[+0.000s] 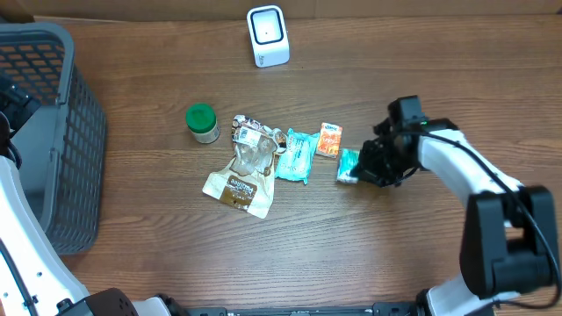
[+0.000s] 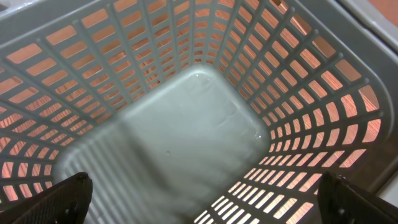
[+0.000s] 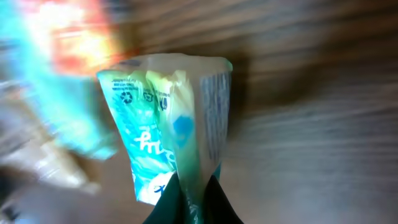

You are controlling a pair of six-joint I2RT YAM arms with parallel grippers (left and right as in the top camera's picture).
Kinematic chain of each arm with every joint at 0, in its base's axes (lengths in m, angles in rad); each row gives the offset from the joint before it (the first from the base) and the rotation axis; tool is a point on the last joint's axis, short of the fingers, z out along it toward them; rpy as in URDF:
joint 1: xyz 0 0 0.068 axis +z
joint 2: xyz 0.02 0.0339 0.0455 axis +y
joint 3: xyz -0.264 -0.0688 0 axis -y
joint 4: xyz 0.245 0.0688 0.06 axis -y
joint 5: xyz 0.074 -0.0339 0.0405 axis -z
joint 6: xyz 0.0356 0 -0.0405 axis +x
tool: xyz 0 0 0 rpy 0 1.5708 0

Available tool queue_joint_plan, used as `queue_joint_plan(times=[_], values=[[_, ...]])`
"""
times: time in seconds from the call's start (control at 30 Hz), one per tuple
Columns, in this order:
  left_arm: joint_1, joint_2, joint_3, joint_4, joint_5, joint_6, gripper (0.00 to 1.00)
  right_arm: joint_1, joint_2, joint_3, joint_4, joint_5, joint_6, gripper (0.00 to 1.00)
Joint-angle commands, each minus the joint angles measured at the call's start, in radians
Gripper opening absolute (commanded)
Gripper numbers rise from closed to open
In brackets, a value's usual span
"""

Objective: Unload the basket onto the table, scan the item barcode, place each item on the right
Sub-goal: 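Grasp the green tissue packet with the right gripper, then lift the green packet and hold it in front of the scanner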

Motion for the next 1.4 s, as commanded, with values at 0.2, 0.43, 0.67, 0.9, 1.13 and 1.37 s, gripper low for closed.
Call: queue_joint_plan(times=[0.2, 0.43, 0.67, 0.9, 1.13, 1.37], values=[[0.004, 0.004, 0.019, 0.003, 0.004, -0.021, 1.0, -0.106, -0.158, 0.079, 0.073, -0.734, -0.153, 0.04], [0.004, 0.004, 0.019, 0.003, 0.004, -0.021, 1.0, -0.061, -0.159, 0.082, 0.187, -1.08, -0.042, 0.04], [0.004, 0.004, 0.019, 0.003, 0.004, -0.021, 1.0, -0.06, -0.171, 0.082, 0.441, -1.08, 0.282, 0.04], [0.004, 0.004, 0.019, 0.003, 0.004, -0.021, 1.0, -0.06, -0.238, 0.082, 0.806, -1.076, 0.624, 0.04], [0.004, 0.004, 0.019, 0.002, 0.004, -0.021, 1.0, -0.04, -0.292, 0.082, 1.003, -1.072, 0.814, 0.04], [0.004, 0.004, 0.019, 0.003, 0.004, -0.021, 1.0, 0.023, -0.291, 0.08, 1.004, -1.039, 0.767, 0.04]])
